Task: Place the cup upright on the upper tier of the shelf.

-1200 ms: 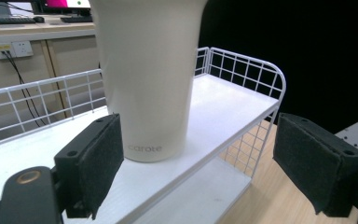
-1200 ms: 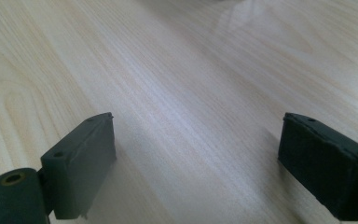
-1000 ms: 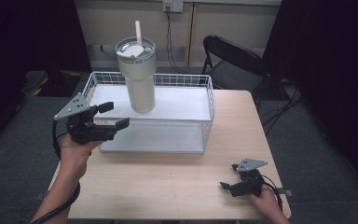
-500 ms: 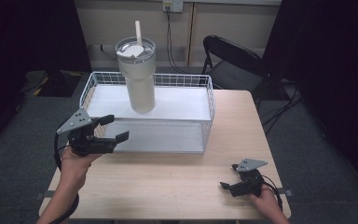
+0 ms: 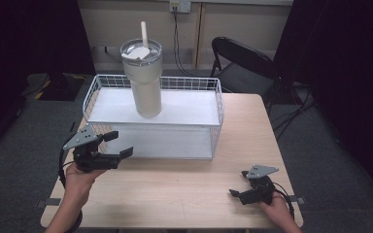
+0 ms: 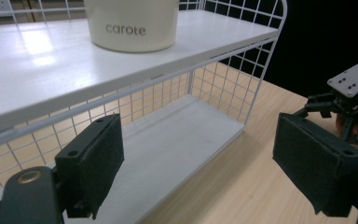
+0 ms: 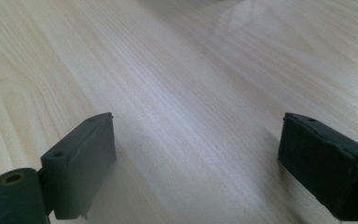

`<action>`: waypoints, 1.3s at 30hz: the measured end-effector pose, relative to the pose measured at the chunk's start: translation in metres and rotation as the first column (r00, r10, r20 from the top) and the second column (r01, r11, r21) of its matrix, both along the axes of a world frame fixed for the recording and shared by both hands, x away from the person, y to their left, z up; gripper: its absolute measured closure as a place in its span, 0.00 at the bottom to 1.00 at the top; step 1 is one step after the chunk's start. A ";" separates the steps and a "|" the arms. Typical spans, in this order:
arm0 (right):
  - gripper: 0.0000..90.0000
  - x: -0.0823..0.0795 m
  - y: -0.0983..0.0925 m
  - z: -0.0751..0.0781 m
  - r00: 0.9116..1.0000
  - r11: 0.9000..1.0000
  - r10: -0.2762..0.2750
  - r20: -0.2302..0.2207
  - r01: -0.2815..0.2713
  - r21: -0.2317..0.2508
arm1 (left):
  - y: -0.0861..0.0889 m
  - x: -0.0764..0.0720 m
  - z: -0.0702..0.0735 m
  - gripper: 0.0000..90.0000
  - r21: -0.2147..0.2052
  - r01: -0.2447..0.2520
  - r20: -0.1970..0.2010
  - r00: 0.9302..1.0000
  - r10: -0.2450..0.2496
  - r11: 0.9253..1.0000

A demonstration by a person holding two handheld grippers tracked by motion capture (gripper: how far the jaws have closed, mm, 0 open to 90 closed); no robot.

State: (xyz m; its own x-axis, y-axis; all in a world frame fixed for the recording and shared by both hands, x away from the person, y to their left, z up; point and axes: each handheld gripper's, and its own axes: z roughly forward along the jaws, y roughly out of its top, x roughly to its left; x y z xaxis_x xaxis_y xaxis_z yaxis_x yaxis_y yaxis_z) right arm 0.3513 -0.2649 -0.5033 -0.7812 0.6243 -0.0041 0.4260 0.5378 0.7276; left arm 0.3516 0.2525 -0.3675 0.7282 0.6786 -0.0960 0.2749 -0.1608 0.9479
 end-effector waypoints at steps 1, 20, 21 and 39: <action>0.12 0.000 0.000 0.000 1.000 1.000 0.000 0.000 0.000 0.001 | 0.000 0.000 -0.003 0.18 -0.001 0.000 0.000 1.000 0.000 1.000; 0.12 0.000 0.000 0.000 1.000 1.000 0.001 0.001 -0.001 0.000 | 0.011 -0.006 -0.047 0.18 0.009 -0.019 -0.060 0.998 0.019 1.000; 0.12 0.000 0.000 0.000 1.000 1.000 0.000 0.000 0.000 0.000 | 0.011 -0.006 -0.050 0.18 0.007 -0.019 -0.064 0.998 0.020 1.000; 0.12 0.000 0.000 0.000 1.000 1.000 0.000 0.001 0.000 0.000 | 0.011 -0.012 -0.095 0.18 0.069 -0.006 -0.127 0.992 0.014 0.998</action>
State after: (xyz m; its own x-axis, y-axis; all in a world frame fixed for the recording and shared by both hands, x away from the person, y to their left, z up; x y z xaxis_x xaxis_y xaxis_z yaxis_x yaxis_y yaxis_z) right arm 0.3513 -0.2649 -0.5033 -0.7813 0.6242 -0.0048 0.4251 0.5377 0.7282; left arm 0.3391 0.2638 -0.4629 0.7061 0.6940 -0.1406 0.3945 -0.2206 0.8920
